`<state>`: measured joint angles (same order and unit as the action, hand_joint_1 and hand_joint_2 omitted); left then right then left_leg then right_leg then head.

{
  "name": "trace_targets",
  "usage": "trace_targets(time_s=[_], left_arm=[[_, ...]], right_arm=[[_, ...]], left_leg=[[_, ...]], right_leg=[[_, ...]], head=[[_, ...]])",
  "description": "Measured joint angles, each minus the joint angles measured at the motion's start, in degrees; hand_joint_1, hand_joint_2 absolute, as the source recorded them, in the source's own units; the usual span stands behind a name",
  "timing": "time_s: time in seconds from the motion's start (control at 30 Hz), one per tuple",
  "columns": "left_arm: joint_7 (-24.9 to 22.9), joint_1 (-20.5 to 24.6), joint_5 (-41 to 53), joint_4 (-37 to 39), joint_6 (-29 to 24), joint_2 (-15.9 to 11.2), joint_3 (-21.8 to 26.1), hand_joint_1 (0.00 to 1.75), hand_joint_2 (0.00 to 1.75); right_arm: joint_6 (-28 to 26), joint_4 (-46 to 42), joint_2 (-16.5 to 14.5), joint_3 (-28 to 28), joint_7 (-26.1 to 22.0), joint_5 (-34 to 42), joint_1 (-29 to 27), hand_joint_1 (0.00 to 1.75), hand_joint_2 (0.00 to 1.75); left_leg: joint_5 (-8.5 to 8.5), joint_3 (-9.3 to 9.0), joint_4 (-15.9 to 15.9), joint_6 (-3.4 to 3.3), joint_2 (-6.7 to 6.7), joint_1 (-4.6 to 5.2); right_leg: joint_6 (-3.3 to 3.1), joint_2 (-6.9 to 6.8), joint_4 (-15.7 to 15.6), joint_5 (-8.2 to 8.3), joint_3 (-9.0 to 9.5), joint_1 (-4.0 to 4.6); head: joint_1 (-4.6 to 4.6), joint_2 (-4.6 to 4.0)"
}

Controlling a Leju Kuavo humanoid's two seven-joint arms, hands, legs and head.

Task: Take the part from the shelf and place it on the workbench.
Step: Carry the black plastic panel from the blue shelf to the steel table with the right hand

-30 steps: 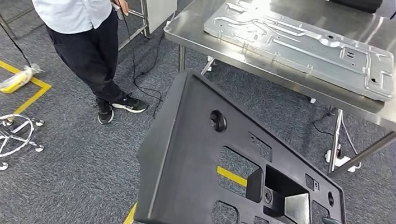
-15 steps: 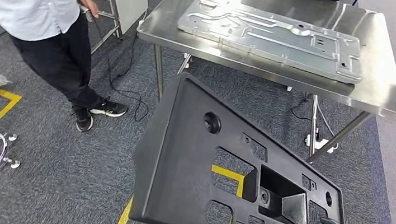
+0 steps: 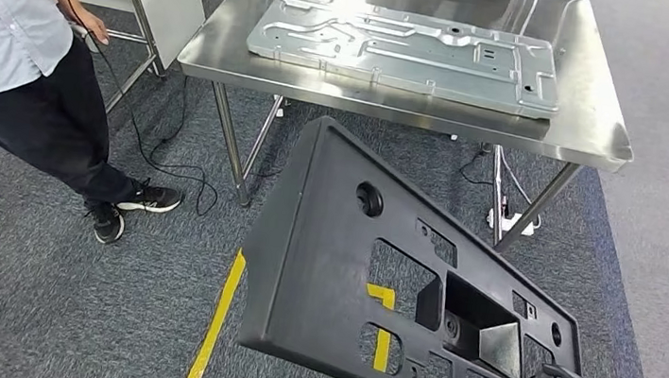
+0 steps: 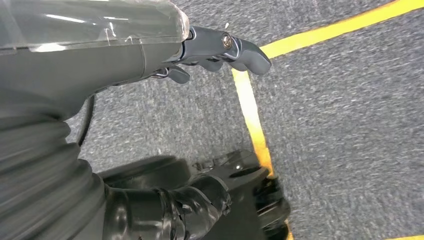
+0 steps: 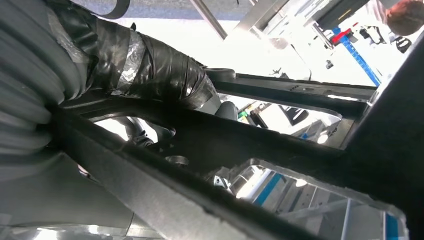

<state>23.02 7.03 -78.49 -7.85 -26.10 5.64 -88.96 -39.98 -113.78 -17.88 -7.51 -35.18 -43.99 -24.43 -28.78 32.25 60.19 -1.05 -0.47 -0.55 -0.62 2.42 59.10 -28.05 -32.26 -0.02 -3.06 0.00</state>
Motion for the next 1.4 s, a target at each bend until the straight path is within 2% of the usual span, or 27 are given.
trace_targets(time_s=[0.1,0.17,0.2,0.27,0.3,0.33,0.37,0.43,0.47,0.53,0.6,0.67,0.73,0.8,0.83,0.9,0.97,1.03,1.1,1.17,1.23,1.3,1.37,1.4], left_arm=[[0.1,0.1,0.0,0.0,0.2,0.0,0.0,0.0,1.75],[0.3,0.1,0.1,0.0,0.5,0.0,0.0,0.0,1.75],[0.4,0.1,0.1,0.0,0.6,0.0,0.0,0.0,1.75],[0.5,0.1,0.2,0.0,0.8,0.0,0.0,0.0,1.75],[0.5,0.0,0.1,0.0,0.9,-0.1,0.0,0.0,1.75],[0.5,0.0,0.1,0.0,0.9,-0.1,0.0,0.0,1.75],[0.5,0.0,0.1,0.0,0.9,-0.1,0.0,0.0,1.75],[0.5,0.0,0.1,0.0,0.9,-0.1,0.0,0.0,1.75],[0.5,0.0,0.2,0.0,0.9,-0.1,0.0,0.0,1.75],[0.5,0.0,0.2,0.0,0.9,-0.1,-0.1,0.0,1.75],[0.4,0.0,0.2,0.0,0.9,-0.1,-0.1,0.0,1.75],[0.4,0.0,0.3,0.0,0.9,-0.1,-0.1,0.0,1.75],[0.4,0.0,0.3,0.0,0.9,-0.1,-0.1,0.0,1.75],[0.4,-0.1,0.3,0.0,0.9,-0.1,-0.1,0.0,1.75],[0.4,-0.1,0.3,0.0,0.9,-0.1,-0.1,0.0,1.75],[0.4,-0.2,0.3,0.0,0.9,-0.1,-0.1,0.0,1.75],[0.4,-0.2,0.3,0.0,0.9,-0.1,-0.1,0.0,1.75],[0.4,-0.2,0.3,0.0,0.9,-0.1,-0.1,0.0,1.75],[0.4,-0.1,0.5,0.0,1.0,-0.2,-0.1,0.0,1.75],[0.4,-0.1,0.7,0.0,1.1,-0.3,-0.1,0.0,1.75],[0.3,-0.1,0.7,0.0,1.2,-0.2,-0.2,0.0,1.75],[0.3,0.0,0.8,0.0,1.4,-0.2,-0.2,0.0,1.75],[0.3,-0.1,0.8,0.0,1.7,-0.2,-0.2,0.0,1.75],[0.2,-0.1,0.9,0.0,1.7,-0.2,-0.2,0.0,1.75]], right_arm=[[0.0,0.4,1.4,1.2,2.0,0.3,0.1,1.73,1.75],[0.0,0.8,2.9,2.7,3.8,-0.3,0.2,1.73,1.75],[0.0,1.0,3.6,3.4,4.4,-0.9,0.3,1.73,1.75],[0.0,1.6,4.5,4.5,5.3,-2.6,0.5,1.73,1.75],[0.0,1.8,4.8,4.8,5.6,-3.2,0.5,1.73,1.75],[0.0,2.2,5.2,5.1,5.8,-3.5,0.5,1.73,1.75],[0.0,2.4,5.4,5.3,5.9,-3.7,0.5,1.73,1.75],[0.0,2.8,5.9,5.7,6.1,-3.8,0.5,1.73,1.75],[0.0,3.0,6.0,5.9,6.2,-3.9,0.6,1.73,1.75],[0.0,3.2,6.3,6.2,6.2,-4.3,0.6,1.73,1.75],[0.0,3.3,6.5,6.4,6.3,-4.5,0.6,1.73,1.75],[0.0,3.4,6.6,6.5,6.3,-4.5,0.5,1.73,1.75],[0.0,3.4,6.6,6.6,6.2,-4.4,0.6,1.73,1.75],[0.0,3.4,6.6,6.6,6.0,-4.4,0.6,1.73,1.75],[0.0,3.4,6.6,6.6,5.9,-4.4,0.6,1.73,1.75],[0.0,3.4,6.6,6.6,5.8,-4.4,0.6,1.73,1.75],[0.0,3.4,6.6,6.7,5.8,-4.4,0.6,1.73,1.75],[0.0,3.4,6.6,6.7,5.7,-4.4,0.6,1.73,1.75],[0.0,3.5,6.6,6.7,5.7,-4.4,0.6,1.73,1.75],[0.0,3.5,6.6,6.7,5.7,-4.4,0.6,1.73,1.75],[0.0,3.4,6.6,6.7,5.8,-4.4,0.6,1.73,1.75],[0.0,3.4,6.6,6.7,5.8,-4.4,0.5,1.73,1.75],[0.0,3.5,6.6,6.7,5.8,-4.4,0.5,1.73,1.75],[0.0,3.5,6.6,6.7,5.8,-4.4,0.4,1.73,1.75]], left_leg=[[0.26,-0.32,-1.2,-0.71,0.01,0.06],[0.69,-0.57,-1.8,-1.41,0.3,-0.24],[0.86,-0.67,-2.1,-1.69,0.49,-0.39],[0.88,-0.67,-2.2,-1.89,0.87,-0.38],[0.86,-0.65,-2.1,-1.89,1.03,-0.38],[0.82,-0.67,-2.1,-1.86,1.14,-0.39],[0.75,-0.73,-2.1,-1.79,1.19,-0.42],[0.53,-0.96,-2.0,-1.45,1.2,-0.5],[0.34,-1.02,-1.9,-1.14,1.2,-0.42],[0.1,-1.05,-1.8,-0.37,1.24,-0.22],[0.03,-1.15,-2.0,0.43,1.42,-0.16],[-0.98,-0.79,-0.7,0.99,1.37,-0.35],[-4.0,1.55,4.5,1.22,1.1,-0.5],[-7.05,5.19,11.8,1.29,1.02,-0.49],[-7.38,6.35,13.9,1.26,1.01,-0.49],[-6.72,7.06,14.9,1.17,1.01,-0.49],[-6.23,6.89,14.4,1.11,1.0,-0.49],[-4.93,6.07,12.5,0.96,0.98,-0.47],[-1.73,2.63,4.9,0.11,0.83,-0.03],[0.4,-0.16,-1.3,-0.81,0.69,0.3],[0.67,-0.63,-2.0,-1.32,0.8,-0.03],[0.74,-1.12,-2.6,-1.84,0.97,-0.29],[0.47,-1.36,-2.6,-2.04,1.03,-0.31],[0.28,-1.55,-2.6,-1.99,1.05,-0.33]], right_leg=[[0.8,0.19,0.0,-0.01,-0.17,-0.02],[1.45,-0.41,1.5,-1.17,-0.74,-0.04],[1.81,-0.9,3.8,-2.61,-1.79,-0.14],[2.54,-1.66,10.8,-6.04,-5.24,-0.5],[2.83,-1.79,13.8,-6.98,-6.81,-0.72],[3.05,-1.89,15.2,-6.85,-7.57,-0.95],[3.22,-1.99,14.3,-5.61,-7.27,-1.18],[3.35,-2.4,7.6,-1.53,-4.04,-1.52],[3.24,-2.7,3.9,-0.21,-2.29,-1.43],[2.63,-3.02,0.2,0.44,-0.65,-1.11],[1.77,-2.78,-0.2,0.3,-0.63,-0.91],[0.92,-2.6,-0.5,0.48,-0.41,-1.03],[0.19,-2.58,-0.8,0.52,-0.2,-1.03],[-0.24,-2.49,-0.7,0.38,-0.17,-0.71],[-0.36,-2.39,-0.6,0.29,-0.12,-0.53],[-0.5,-2.24,-0.5,0.16,-0.03,-0.33],[-0.51,-2.21,-0.5,0.13,0.01,-0.29],[-0.52,-2.13,-0.5,0.03,0.12,-0.22],[0.06,-1.91,-0.4,-0.36,0.45,-0.06],[0.9,-1.76,-0.4,-0.71,0.78,0.11],[1.37,-1.84,0.4,-1.36,0.64,0.1],[1.86,-1.96,5.0,-3.74,-1.56,-0.18],[2.38,-2.03,12.2,-6.51,-5.69,-0.6],[2.61,-2.07,14.5,-6.77,-7.27,-0.82]], head=[[0.01,0.0],[-0.12,0.0],[-0.19,0.0],[-0.27,0.0],[-0.27,0.0],[-0.27,0.0],[-0.27,0.0],[-0.29,0.0],[-0.3,0.0],[-0.25,0.0],[-0.18,0.0],[-0.17,0.0],[-0.14,0.0],[-0.13,0.0],[-0.13,0.0],[-0.13,0.0],[-0.13,0.0],[-0.13,0.0],[-0.14,0.0],[-0.15,0.0],[-0.23,0.0],[-0.36,0.0],[-0.43,0.0],[-0.44,0.0]])
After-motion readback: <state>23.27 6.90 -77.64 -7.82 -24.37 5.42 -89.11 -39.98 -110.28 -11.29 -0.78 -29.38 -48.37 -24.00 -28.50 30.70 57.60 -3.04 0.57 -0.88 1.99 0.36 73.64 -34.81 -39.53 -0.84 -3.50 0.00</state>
